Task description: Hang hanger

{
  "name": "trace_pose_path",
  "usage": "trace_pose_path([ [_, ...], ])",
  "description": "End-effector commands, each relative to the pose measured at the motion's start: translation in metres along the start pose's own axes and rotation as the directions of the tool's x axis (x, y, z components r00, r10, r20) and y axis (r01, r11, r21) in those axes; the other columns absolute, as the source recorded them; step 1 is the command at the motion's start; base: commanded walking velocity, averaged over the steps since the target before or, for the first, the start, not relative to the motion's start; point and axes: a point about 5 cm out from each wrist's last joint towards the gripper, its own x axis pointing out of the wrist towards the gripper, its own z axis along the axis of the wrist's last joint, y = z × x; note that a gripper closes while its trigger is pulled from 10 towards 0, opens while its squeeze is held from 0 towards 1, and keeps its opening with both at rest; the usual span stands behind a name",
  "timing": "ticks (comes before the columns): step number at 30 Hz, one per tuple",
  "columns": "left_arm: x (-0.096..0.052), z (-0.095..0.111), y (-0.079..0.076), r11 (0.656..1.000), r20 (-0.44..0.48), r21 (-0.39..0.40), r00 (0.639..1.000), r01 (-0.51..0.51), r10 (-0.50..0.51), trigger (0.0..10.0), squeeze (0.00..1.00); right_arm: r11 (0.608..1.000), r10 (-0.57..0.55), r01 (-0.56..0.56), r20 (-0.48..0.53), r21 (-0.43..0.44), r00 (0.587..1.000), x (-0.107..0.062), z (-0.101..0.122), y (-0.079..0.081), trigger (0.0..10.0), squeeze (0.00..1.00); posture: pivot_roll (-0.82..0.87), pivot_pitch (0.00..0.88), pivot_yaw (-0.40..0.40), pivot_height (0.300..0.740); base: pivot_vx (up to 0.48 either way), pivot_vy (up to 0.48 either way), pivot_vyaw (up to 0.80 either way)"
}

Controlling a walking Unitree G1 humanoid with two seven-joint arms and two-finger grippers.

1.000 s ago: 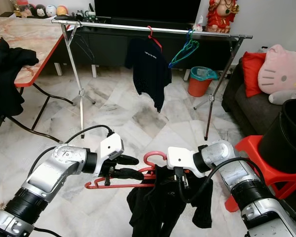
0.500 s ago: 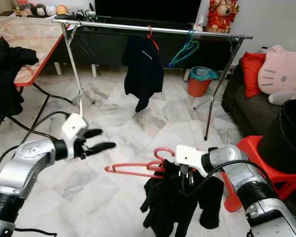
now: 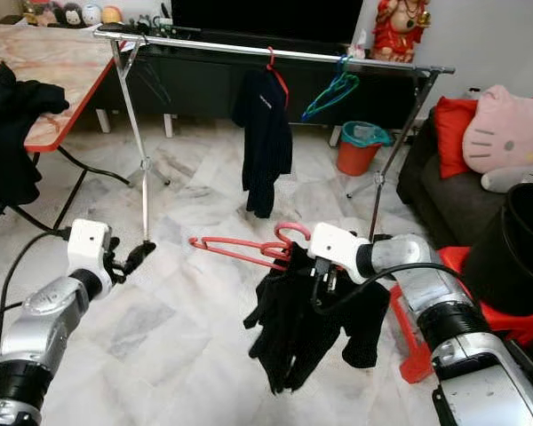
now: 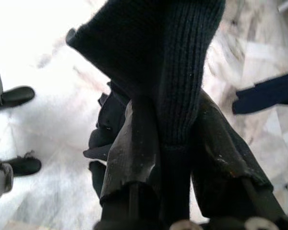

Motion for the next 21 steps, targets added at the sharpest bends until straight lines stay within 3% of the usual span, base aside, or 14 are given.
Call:
trace_pose_path([
  [1,0.003,-0.013,-0.013,0.996,-0.049,0.057,0.997,0.071,-0.068,10.0,0.0,0.996,-0.07,0.072,0.067,-0.042,0.995,-0.006,0.022,-0.017,0.0,0.0,0.0,0.0,-0.136,0.74,0.0,0.0,0.0],
  [7,0.007,-0.024,-0.016,0.998,-0.046,0.023,0.998,0.051,-0.05,10.0,0.0,0.994,-0.043,0.057,0.147,-0.097,0.988,0.004,0.051,-0.018,0.0,0.0,-0.01,0.0,-0.137,0.74,0.0,0.0,0.0],
  [8,0.007,-0.024,-0.016,0.998,-0.038,0.01,0.998,0.059,-0.059,9.6,0.0,0.992,-0.037,0.054,0.155,-0.11,0.987,0.007,0.056,-0.018,0.0,0.0,0.0,0.0,-0.148,0.74,0.0,0.0,0.0],
  [11,0.006,-0.029,-0.014,0.998,-0.049,0.01,0.997,0.06,-0.059,10.0,0.0,0.988,-0.019,0.047,0.187,-0.146,0.982,0.016,0.073,-0.017,0.0,0.0,0.01,0.0,-0.153,0.74,0.0,0.0,0.0],
  [15,0.006,-0.039,-0.017,0.998,-0.061,0.026,0.997,0.054,-0.052,10.0,0.0,0.987,-0.013,0.047,0.213,-0.156,0.977,0.026,0.089,-0.016,0.0,0.0,0.02,0.0,-0.161,0.74,0.0,0.0,0.0],
  [21,0.007,-0.052,-0.03,0.991,-0.09,0.117,0.995,0.064,-0.054,10.0,0.0,0.984,0.014,0.032,0.257,-0.175,0.966,0.037,0.111,-0.009,0.0,0.0,0.01,0.0,-0.163,0.74,0.0,0.0,0.0],
])
